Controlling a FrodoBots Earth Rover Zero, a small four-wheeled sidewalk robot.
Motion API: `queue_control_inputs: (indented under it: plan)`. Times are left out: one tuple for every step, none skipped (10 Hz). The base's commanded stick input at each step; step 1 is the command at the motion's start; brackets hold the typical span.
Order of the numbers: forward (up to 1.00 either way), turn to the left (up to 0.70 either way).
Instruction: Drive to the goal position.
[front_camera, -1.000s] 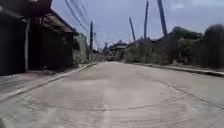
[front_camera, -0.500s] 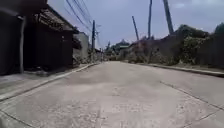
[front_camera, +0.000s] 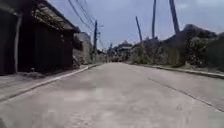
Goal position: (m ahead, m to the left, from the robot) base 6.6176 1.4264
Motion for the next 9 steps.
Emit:
queue_control_inputs:
  plan:
    - [1.0,0.0]
    - [1.0,0.0]
    - [1.0,0.0]
    - [1.0,0.0]
    - [1.0,0.0]
    - [1.0,0.0]
    - [1.0,0.0]
    - [1.0,0.0]
    - [1.0,0.0]
